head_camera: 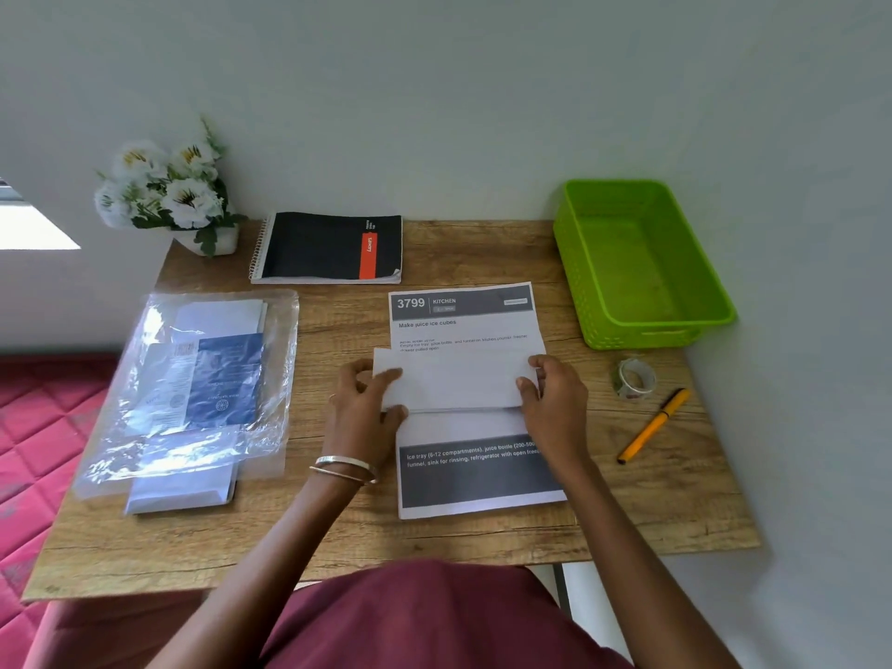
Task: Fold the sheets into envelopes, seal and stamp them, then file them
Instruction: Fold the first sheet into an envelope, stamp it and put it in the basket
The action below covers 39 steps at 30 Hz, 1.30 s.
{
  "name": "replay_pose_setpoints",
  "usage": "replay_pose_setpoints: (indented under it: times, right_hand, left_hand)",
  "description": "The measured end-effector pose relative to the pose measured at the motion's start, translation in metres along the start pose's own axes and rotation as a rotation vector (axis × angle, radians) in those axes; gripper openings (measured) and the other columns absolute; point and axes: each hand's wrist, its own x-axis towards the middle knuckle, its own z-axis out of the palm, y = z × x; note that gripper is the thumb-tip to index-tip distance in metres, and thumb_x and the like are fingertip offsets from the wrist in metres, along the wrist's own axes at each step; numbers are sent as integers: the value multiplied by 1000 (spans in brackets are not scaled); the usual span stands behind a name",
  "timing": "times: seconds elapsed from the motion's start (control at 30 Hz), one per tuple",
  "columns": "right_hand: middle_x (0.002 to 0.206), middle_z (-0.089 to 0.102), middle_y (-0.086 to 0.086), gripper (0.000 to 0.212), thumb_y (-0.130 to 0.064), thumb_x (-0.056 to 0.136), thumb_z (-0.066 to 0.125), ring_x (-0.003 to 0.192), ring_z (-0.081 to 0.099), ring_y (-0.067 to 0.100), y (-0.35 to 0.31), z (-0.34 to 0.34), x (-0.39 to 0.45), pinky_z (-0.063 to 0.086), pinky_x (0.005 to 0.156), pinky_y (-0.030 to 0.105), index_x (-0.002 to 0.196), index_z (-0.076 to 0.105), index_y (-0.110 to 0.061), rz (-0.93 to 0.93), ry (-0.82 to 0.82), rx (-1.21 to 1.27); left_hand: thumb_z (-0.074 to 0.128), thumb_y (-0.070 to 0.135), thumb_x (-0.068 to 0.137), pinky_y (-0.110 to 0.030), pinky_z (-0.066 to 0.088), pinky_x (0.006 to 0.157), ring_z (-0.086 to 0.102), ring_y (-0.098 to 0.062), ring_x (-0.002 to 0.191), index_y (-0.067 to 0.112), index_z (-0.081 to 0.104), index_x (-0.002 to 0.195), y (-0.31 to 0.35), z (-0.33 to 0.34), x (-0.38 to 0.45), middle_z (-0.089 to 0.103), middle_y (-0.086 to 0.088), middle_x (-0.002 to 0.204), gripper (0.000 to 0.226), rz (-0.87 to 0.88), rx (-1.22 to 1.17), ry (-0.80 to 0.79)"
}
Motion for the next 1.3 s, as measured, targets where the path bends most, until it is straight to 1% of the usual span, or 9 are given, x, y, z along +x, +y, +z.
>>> replay_pose_setpoints:
  times: [0.13,0.27,0.4,0.63,0.73,0.83,0.93,1.1,1.3]
  right_hand:
    - [122,52,25,28,-6,81,67,111,47,42,-13,17,-10,44,87,51,109,64,0,-179,26,-345]
    - [131,51,19,28,-16,74,74,121,34,35,-19,31,-22,41,88,55,101,67,-15,-329,-9,-567]
    - [128,57,9,30,-27,82,70,119,44,30,-9,33,-25,36,91,56,112,65,-25,-369,-121,-568]
    - [127,59,7,33,-34,90,48,115,53,30,22,8,-19,33,89,51,119,63,-29,-299,-67,-612]
    - [127,59,9,38,-35,91,39,114,54,31,22,6,-22,35,89,53,120,63,-28,-320,-69,-634]
    - [129,57,10,44,-36,92,30,116,52,32,22,5,-24,33,90,55,123,61,-27,-321,-87,-654]
    - [131,55,10,44,-36,92,30,118,50,33,23,6,-26,29,91,54,125,59,-27,-309,-107,-670]
    - [129,56,11,36,-34,91,44,119,40,29,20,6,-28,30,90,53,120,61,-21,-342,-31,-624]
    - [114,64,6,25,-31,86,51,112,39,23,-19,28,-56,26,87,44,101,69,-20,-451,-5,-399]
  left_hand:
    - [73,15,74,-51,47,88,46,-35,104,10,67,109,1,6,-7,36,-18,136,36,56,200,30]
    - [65,23,81,-52,45,90,42,-34,113,15,63,117,0,6,-9,40,-8,137,36,90,300,5]
    - [57,28,87,-52,41,93,40,-33,122,18,57,124,-1,7,-11,49,-2,134,38,96,355,-33]
    - [59,28,87,-49,41,87,43,-29,122,21,60,121,-3,8,-15,52,1,132,35,102,392,12]
    - [47,35,87,-46,41,85,44,-26,120,24,60,120,-3,10,-18,53,3,133,37,86,392,36]
    - [35,40,88,-49,36,93,36,-22,128,28,51,129,-3,11,-23,43,8,142,46,43,361,-7]
    - [51,29,90,-50,31,102,30,-24,134,26,41,137,-4,11,-27,26,7,152,49,2,277,-56]
    - [68,7,77,-37,49,85,56,-28,107,16,63,115,-9,-16,-49,54,-7,130,39,112,117,162]
    - [59,18,77,-44,49,74,58,-29,97,21,72,88,-62,-66,-77,66,-2,104,17,123,203,401]
